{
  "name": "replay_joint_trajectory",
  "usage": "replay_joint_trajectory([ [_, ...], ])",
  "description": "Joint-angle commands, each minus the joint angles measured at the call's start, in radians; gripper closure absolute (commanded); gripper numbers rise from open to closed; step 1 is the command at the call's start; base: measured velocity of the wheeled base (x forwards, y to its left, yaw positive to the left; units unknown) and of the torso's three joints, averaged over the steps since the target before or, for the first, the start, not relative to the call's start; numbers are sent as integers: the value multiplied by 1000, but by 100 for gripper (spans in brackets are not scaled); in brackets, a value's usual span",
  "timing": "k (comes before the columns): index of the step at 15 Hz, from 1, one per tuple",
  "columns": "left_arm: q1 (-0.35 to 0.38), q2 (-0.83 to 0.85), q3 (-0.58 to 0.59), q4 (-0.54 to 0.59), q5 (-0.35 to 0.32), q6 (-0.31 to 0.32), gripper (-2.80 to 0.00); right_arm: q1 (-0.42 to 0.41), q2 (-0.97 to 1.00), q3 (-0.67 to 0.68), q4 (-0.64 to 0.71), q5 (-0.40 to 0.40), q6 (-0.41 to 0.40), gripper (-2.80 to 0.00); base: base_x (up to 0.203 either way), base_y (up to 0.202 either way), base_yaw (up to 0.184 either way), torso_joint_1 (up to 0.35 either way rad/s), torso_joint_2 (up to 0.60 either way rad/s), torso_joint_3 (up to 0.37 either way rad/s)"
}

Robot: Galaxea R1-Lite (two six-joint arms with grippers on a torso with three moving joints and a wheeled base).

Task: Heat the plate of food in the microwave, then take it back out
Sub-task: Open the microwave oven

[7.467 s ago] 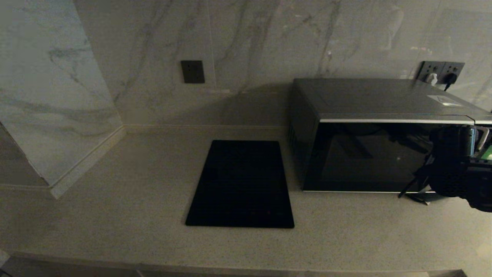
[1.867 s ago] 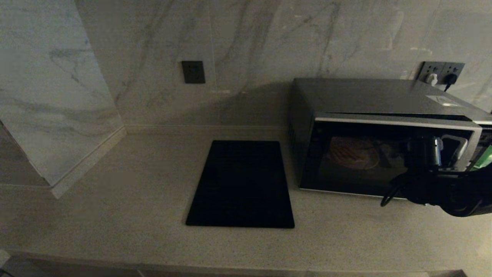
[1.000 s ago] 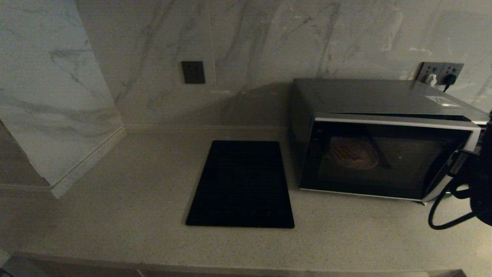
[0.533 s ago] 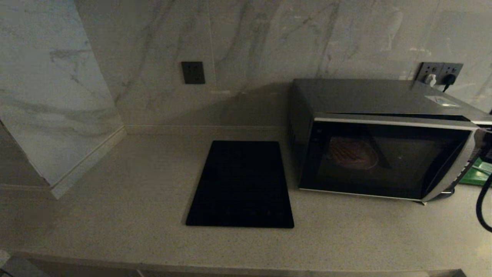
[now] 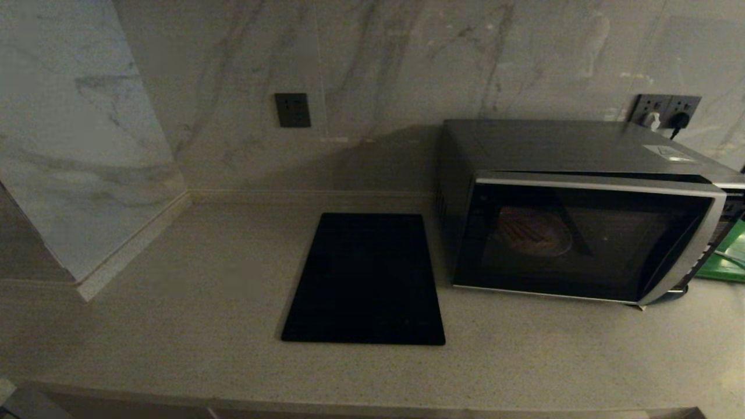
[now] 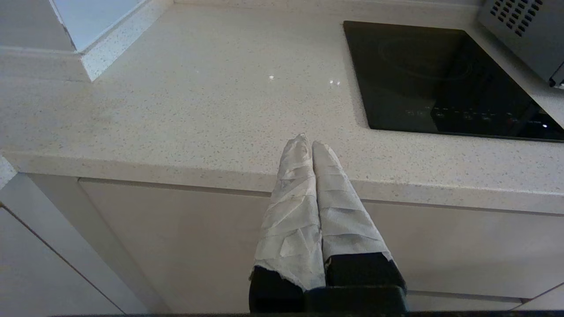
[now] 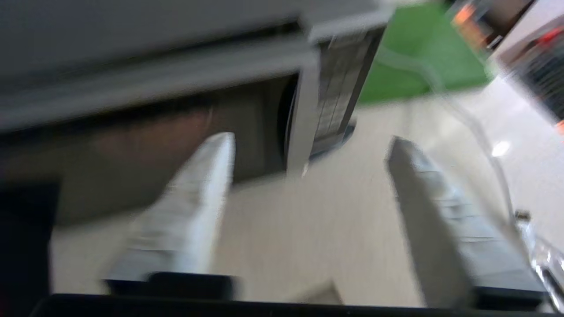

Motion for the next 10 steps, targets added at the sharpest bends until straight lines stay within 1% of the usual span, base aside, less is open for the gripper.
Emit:
replay_joint_trajectory([
  [1, 0, 2, 0, 0, 0, -1, 0, -22, 11, -34, 57, 56, 1, 0, 0, 0, 0, 0, 0, 0],
  [5, 0, 0, 0, 0, 0, -1, 0, -33, 23, -72, 114, 120, 1, 0, 0, 0, 0, 0, 0, 0],
  [7, 0, 2, 0, 0, 0, -1, 0, -44, 35, -122, 183, 165, 1, 0, 0, 0, 0, 0, 0, 0],
  [8, 0, 1, 0, 0, 0, -1, 0, -50, 41, -142, 209, 179, 1, 0, 0, 0, 0, 0, 0, 0],
  [10, 0, 1, 0, 0, 0, -1, 0, -53, 52, -158, 215, 181, 1, 0, 0, 0, 0, 0, 0, 0],
])
